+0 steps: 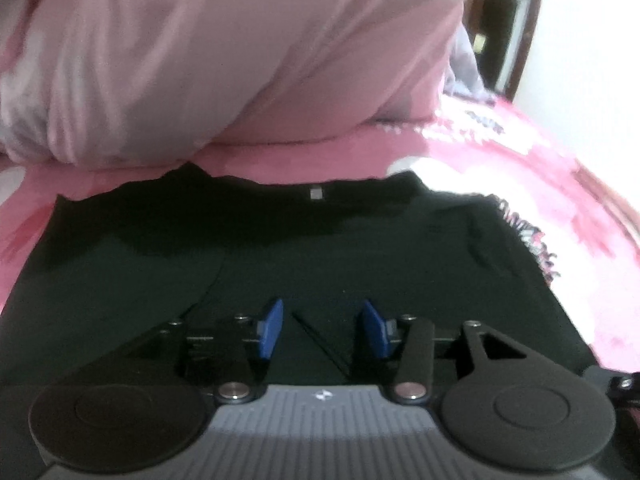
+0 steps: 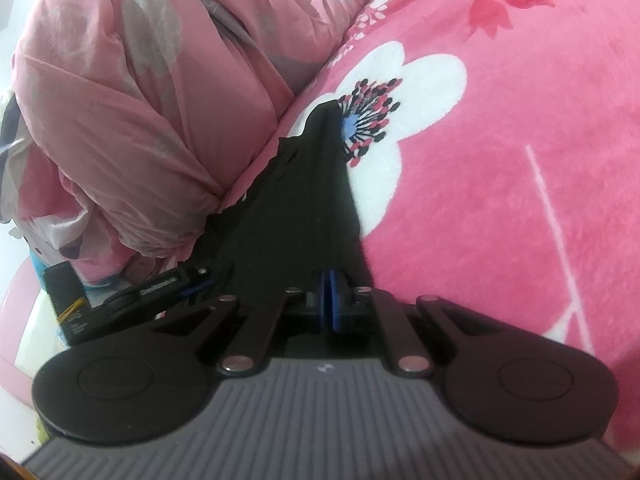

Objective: Fold clothes

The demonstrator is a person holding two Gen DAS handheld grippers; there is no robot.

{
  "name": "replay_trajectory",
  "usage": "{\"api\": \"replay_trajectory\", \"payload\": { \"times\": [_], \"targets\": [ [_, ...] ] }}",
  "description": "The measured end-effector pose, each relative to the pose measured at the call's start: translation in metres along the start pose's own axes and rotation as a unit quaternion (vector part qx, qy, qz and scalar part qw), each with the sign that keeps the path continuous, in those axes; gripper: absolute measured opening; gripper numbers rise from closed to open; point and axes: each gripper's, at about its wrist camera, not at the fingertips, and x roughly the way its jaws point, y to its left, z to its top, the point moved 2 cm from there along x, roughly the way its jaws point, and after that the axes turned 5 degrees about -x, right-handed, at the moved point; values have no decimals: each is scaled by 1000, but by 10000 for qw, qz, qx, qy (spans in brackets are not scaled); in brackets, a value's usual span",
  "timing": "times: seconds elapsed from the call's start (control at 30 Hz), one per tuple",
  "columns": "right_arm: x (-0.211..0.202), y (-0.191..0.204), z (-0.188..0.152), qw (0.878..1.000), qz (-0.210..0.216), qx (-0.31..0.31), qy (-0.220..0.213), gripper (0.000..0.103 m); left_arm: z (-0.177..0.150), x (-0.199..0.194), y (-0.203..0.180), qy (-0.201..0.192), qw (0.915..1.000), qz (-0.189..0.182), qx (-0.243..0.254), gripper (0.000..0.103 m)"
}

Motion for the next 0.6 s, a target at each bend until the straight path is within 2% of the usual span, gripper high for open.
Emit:
{"api": "replay_trajectory", "payload": {
  "times": [0.03, 0.1, 0.23, 0.6],
  "targets": [
    [0, 0, 0, 10000, 1, 0, 3, 2, -1, 2, -3, -31, 9999, 117, 100, 24],
    [0, 0, 0, 10000, 1, -6, 6, 2, -4, 1, -11, -131, 9991, 251, 313, 3],
    [0, 0, 1, 10000, 4, -19, 8, 2, -5, -6, -15, -287, 9982, 442, 298, 3],
    [1, 2, -1, 10000, -49, -86, -10, 1, -9, -4, -8, -214, 9986, 474, 103, 4]
  ]
}}
